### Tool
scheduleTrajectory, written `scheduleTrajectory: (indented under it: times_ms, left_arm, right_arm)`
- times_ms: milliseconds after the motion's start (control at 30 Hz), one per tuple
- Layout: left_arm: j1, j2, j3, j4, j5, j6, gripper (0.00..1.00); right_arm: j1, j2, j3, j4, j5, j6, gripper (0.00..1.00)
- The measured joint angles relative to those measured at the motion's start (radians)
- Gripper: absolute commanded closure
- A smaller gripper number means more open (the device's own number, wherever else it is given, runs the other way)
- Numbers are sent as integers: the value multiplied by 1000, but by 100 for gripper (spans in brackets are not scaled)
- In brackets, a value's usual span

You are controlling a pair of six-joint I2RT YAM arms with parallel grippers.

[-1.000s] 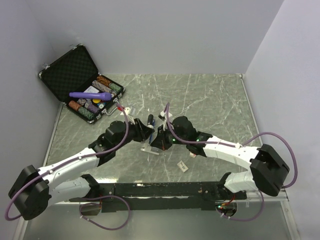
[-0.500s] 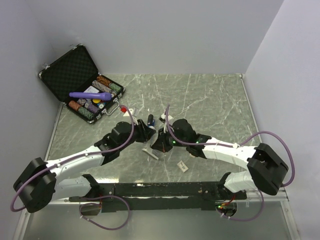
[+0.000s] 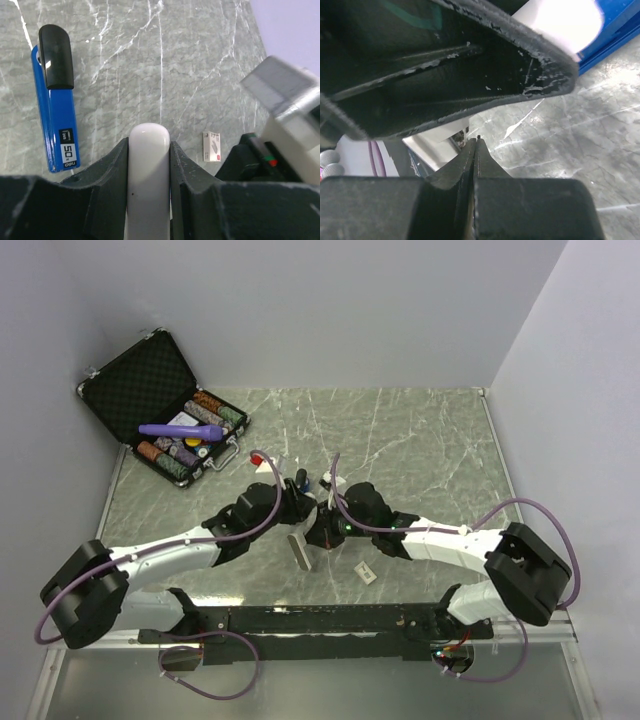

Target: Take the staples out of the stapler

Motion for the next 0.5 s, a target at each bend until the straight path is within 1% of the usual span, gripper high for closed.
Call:
scheduleTrajectory:
  times_ms: [133, 500]
  left_arm:
    - [-5, 14, 23, 2, -7, 0, 99]
    - [-10, 71, 49, 36, -14, -14, 99]
  right_arm:
    - [-2, 15, -16, 41, -14, 22, 100]
    - [-2, 19, -25, 67, -41, 43, 100]
